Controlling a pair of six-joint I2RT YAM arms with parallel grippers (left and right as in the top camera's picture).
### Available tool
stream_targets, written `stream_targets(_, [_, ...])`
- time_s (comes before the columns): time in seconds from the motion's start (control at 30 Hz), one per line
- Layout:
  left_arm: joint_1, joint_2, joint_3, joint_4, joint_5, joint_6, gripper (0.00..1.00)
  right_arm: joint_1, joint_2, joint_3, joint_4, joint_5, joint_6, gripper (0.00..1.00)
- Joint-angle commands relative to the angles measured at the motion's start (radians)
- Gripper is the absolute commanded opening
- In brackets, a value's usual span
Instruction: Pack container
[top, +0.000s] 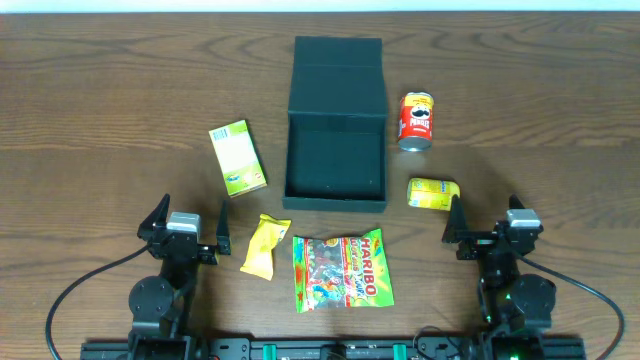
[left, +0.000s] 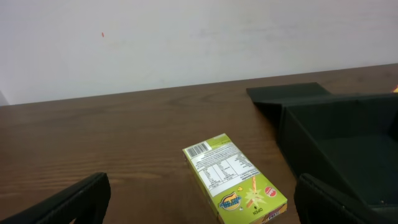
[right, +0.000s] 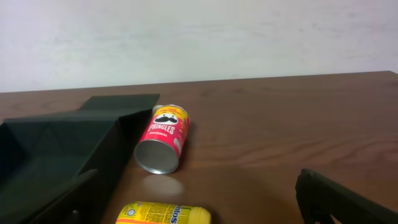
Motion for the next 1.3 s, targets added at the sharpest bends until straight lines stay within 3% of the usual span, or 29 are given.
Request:
stream_targets(0.0, [0.002, 0.001, -0.010, -0.053, 0.005, 0.000, 0.95, -0.009, 0.002, -0.002, -0.007, 0.019, 0.012, 0.99])
stream_targets(1.03, [0.002, 0.001, -0.010, -0.053, 0.005, 0.000, 0.95, -0.009, 0.002, -0.002, 0.004, 0.014, 0.001, 0.99])
stream_targets(1.27, [0.002, 0.001, -0.010, -0.053, 0.005, 0.000, 0.95, -0.009, 0.002, 0.042, -0.060, 0.008, 0.032, 0.99])
